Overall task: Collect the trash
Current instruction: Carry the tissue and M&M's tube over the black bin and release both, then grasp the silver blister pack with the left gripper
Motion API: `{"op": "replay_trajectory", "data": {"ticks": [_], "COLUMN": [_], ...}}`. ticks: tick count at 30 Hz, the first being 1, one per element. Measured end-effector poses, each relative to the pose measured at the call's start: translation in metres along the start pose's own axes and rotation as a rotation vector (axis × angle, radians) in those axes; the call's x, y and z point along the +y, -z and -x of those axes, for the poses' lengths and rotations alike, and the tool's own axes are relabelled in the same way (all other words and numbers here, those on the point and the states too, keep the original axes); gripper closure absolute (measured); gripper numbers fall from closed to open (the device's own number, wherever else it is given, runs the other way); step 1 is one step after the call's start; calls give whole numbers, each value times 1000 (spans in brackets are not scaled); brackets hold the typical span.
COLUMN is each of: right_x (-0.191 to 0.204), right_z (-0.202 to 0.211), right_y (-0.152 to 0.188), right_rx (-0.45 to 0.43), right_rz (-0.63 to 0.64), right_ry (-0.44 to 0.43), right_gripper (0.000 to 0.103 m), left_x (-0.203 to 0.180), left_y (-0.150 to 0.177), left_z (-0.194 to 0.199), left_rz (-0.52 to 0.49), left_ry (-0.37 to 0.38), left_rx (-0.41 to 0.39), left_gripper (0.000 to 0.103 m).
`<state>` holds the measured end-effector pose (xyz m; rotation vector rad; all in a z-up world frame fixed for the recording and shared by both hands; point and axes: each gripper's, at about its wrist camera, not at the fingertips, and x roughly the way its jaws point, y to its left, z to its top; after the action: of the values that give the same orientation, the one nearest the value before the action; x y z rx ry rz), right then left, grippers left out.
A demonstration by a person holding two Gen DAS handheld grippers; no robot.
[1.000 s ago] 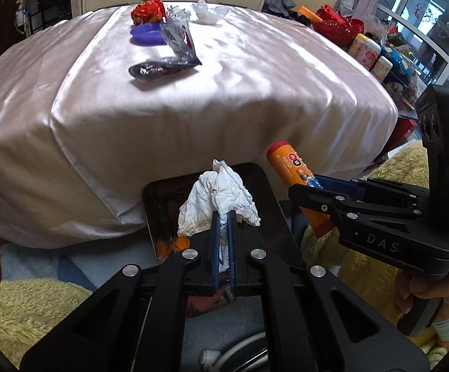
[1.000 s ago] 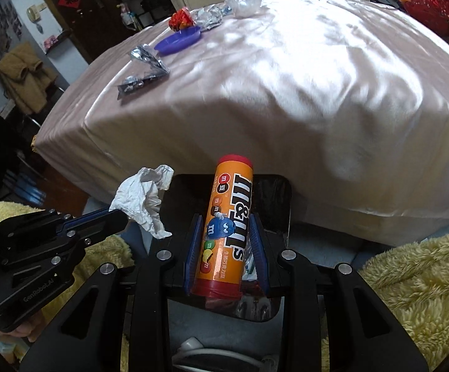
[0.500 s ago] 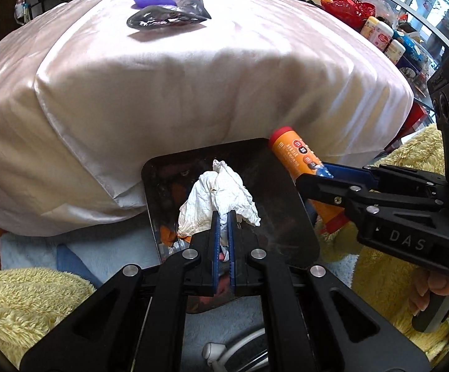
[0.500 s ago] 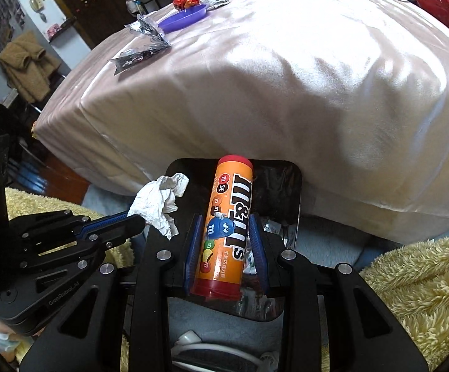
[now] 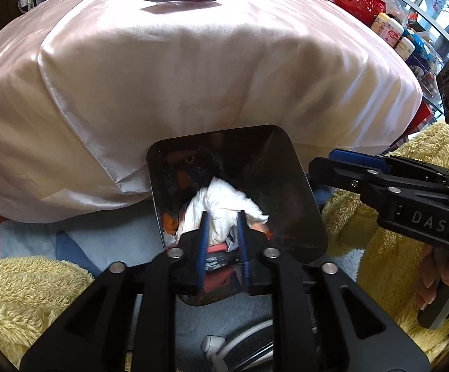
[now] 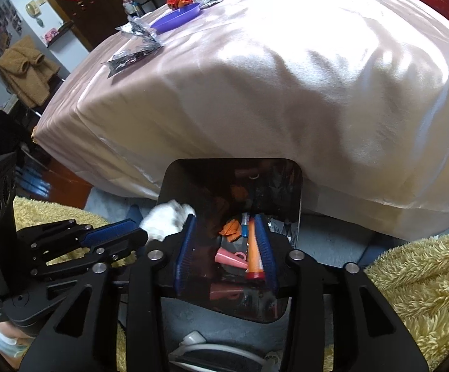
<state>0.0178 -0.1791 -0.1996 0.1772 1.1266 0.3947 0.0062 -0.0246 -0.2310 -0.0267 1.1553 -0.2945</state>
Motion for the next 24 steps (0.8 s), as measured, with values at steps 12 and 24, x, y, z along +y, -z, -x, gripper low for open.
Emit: {"op": "replay_trajectory", "data": {"ticks": [12, 24], "right_x": [-20, -24], "right_z": [12, 66], "right_y": [-3, -43], "right_rx": [-44, -159], "right_rz": [-80, -81], "right_ry": [-5, -7], "right_gripper": [18, 18], "left_x": [12, 8], "left_y": [2, -30], "left_z": [12, 67], "left_rz": [35, 10], "left_ry": [-36, -85], "left_rx": [-46, -207], "left_gripper": [24, 17]}}
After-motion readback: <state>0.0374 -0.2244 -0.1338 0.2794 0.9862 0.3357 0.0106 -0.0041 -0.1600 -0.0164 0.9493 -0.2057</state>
